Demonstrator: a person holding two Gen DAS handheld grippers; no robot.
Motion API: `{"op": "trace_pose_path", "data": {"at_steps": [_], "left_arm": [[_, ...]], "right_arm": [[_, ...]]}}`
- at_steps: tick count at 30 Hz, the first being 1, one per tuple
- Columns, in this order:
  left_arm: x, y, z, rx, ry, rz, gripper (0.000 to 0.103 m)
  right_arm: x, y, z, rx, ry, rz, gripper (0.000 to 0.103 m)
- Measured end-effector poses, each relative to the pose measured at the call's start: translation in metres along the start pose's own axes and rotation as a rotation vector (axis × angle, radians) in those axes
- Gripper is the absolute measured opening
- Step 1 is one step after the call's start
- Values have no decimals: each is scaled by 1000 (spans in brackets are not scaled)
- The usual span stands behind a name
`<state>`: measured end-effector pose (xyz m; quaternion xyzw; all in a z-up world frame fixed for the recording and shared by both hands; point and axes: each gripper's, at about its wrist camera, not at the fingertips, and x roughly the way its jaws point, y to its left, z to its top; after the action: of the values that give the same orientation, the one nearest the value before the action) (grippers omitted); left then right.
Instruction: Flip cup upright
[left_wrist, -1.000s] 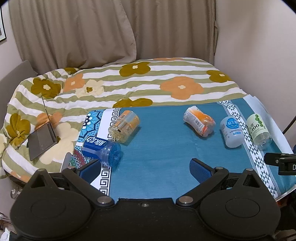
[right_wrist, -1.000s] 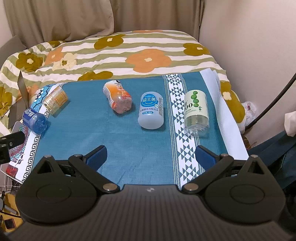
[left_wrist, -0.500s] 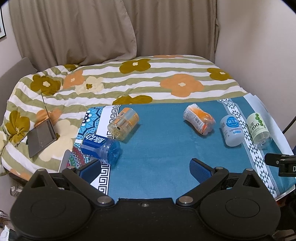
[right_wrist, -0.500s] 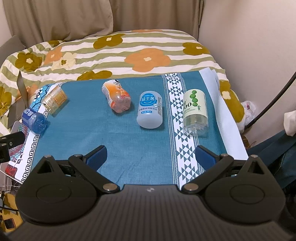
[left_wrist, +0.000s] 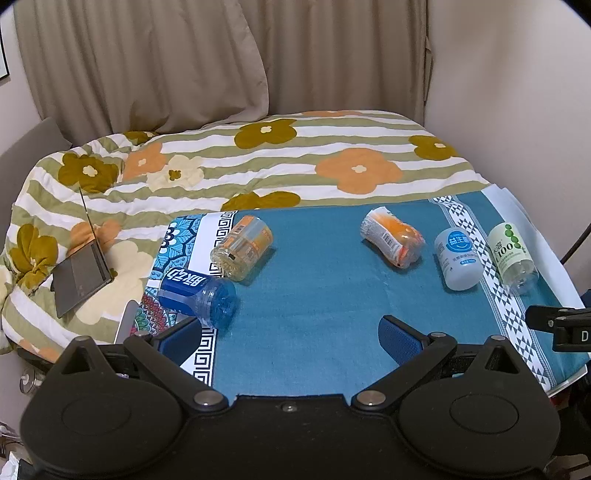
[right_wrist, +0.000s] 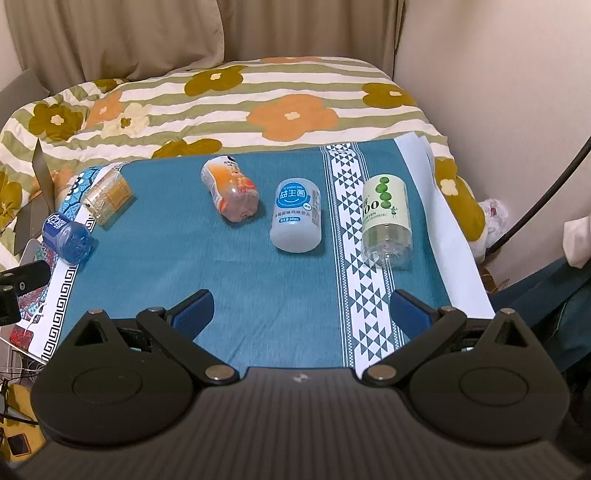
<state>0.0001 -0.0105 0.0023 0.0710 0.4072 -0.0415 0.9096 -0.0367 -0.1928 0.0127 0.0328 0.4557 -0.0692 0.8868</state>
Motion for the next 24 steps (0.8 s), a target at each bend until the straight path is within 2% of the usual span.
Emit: {"op": "trace_pose_path", "data": {"at_steps": [24], "left_arm": [[-6,-1,-4,-5,-11,-6,103]], "right_arm": [[-5,0,-5,6,-6,4,103]]}}
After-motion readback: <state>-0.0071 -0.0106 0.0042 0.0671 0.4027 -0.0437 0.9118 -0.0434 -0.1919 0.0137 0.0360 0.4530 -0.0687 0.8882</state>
